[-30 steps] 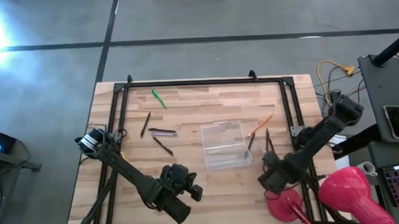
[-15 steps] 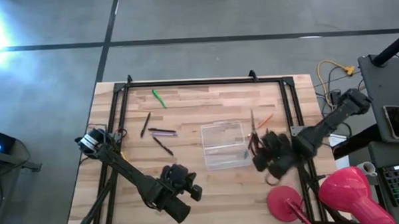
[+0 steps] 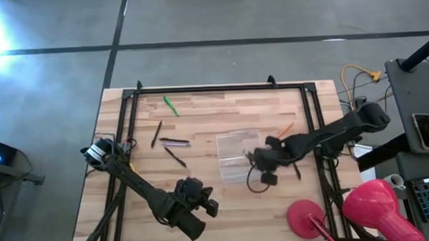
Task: Pick & place school supplies into a supply box
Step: Put the black scissors into the transparent supply box, then move the transparent supply box to the center of the table
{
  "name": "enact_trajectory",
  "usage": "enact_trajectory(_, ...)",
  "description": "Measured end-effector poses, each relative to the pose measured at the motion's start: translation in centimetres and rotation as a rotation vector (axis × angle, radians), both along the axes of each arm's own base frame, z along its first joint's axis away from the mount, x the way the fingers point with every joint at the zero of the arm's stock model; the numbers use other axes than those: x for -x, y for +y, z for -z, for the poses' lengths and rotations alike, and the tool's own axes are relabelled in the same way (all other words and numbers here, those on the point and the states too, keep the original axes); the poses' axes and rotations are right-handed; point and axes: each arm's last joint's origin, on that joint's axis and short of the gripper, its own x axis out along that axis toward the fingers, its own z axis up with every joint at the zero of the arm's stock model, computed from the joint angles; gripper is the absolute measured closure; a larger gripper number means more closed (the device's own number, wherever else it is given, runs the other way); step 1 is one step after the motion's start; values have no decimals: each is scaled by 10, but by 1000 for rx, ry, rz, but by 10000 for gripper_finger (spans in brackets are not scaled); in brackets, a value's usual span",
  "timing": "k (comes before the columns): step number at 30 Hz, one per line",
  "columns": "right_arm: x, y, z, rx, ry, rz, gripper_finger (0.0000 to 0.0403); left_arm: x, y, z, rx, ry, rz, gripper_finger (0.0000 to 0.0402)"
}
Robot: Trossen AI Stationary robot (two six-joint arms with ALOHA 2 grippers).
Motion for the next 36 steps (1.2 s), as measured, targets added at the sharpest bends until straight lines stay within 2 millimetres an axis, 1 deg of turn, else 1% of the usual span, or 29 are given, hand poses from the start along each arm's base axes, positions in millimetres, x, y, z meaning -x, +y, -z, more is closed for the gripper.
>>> enact_trajectory(4,-3,14,9,-59,39,-202,357,0,0,0,0,0,0,398)
enact_trajectory(8,-7,20,17,-107,65,-308,357,0,0,1,-3,3,0,398)
enact_trajectory(10,-9,21,25,-111,96,-317,356,1,1,2,-4,5,-1,398)
enact_trajectory(16,-16,25,59,-137,232,-289,325,1,1,4,1,3,-10,398)
enact_trajectory(19,-18,26,64,-146,255,-242,317,1,1,4,4,1,-12,398)
enact_trajectory(21,-19,28,61,-141,246,-244,309,1,1,4,13,-5,-20,398)
enact_trajectory(23,-23,29,53,-140,216,-246,301,1,1,4,19,-9,-25,398)
enact_trajectory(24,-25,29,47,-134,186,-246,297,1,1,4,19,-9,-25,398)
enact_trajectory(27,-31,30,17,-116,62,-247,286,1,1,4,19,-9,-26,398)
enact_trajectory(32,-35,30,-11,-84,-39,-256,273,1,1,4,19,-9,-26,398)
enact_trajectory(34,-33,27,-24,-48,-51,-223,270,1,1,4,18,-9,-26,398)
enact_trajectory(36,-27,24,-29,-3,-8,-178,270,1,1,4,19,-10,-26,398)
